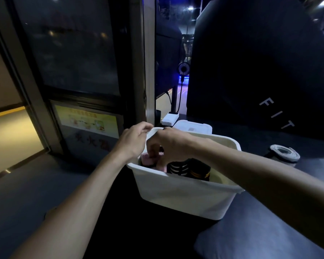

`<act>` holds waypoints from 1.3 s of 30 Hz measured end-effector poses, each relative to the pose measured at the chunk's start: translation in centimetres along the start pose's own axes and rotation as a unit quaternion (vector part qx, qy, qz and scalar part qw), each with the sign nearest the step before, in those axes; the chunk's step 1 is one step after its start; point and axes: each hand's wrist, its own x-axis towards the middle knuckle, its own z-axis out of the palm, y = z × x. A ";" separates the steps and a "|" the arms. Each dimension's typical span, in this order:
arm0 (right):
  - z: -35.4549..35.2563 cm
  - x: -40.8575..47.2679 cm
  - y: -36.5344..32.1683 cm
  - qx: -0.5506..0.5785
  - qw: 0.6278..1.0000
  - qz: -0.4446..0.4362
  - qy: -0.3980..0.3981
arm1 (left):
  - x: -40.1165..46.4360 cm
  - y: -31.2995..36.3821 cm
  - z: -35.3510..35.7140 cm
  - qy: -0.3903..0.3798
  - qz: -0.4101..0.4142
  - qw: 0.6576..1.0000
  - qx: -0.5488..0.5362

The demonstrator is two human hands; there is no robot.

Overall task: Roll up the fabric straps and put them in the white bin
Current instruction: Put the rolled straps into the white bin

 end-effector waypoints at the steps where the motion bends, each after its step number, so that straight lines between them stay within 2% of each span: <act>1: 0.2 0.1 0.1 0.005 1.000 0.007 -0.008 | 0.0 0.0 0.0 -0.001 -0.002 1.000 -0.002; 7: 2.0 -0.6 1.6 0.118 0.989 -0.006 -0.087 | 0.0 -0.1 0.1 -0.006 0.000 1.000 0.006; 11: 1.4 -1.3 2.1 0.241 0.957 0.029 -0.162 | -0.1 -0.1 0.0 -0.013 -0.003 1.000 0.019; 13: 0.6 -2.1 2.7 0.274 0.946 0.033 -0.168 | -0.2 0.0 0.0 -0.017 -0.001 1.000 0.021; 15: -1.0 -3.5 4.2 0.311 0.943 0.038 -0.111 | -0.2 0.0 0.0 -0.017 -0.001 1.000 0.020; 17: -3.0 -5.9 6.5 0.370 0.928 0.049 -0.006 | -0.2 0.0 0.1 -0.018 -0.005 1.000 0.014; 19: -4.3 -8.6 9.5 0.398 0.905 0.096 0.118 | 0.0 0.1 0.1 -0.014 -0.009 1.000 0.003; 20: -4.3 -9.9 11.1 0.372 0.903 0.134 0.170 | 0.0 0.1 0.1 -0.012 -0.011 1.000 0.000; 22: -2.9 -12.2 14.6 0.265 0.912 0.230 0.212 | 0.1 0.4 0.3 -0.016 -0.015 1.000 -0.004; 25: 0.4 -15.3 19.7 0.102 0.907 0.365 0.185 | 0.0 1.3 1.1 -0.017 -0.014 1.000 -0.003; 28: 2.4 -17.9 22.6 0.047 0.878 0.451 0.151 | -0.1 2.6 2.5 -0.020 -0.005 1.000 0.006; 32: 4.3 -19.5 24.2 -0.018 0.877 0.469 0.105 | 0.0 3.3 3.4 -0.025 -0.002 1.000 0.014; 36: 4.8 -19.6 23.9 -0.082 0.873 0.466 0.123 | -0.3 3.5 3.3 -0.022 0.000 0.999 0.026; 39: 3.8 -19.5 22.3 -0.056 0.871 0.458 0.170 | -0.4 3.6 3.3 -0.021 -0.001 0.999 0.031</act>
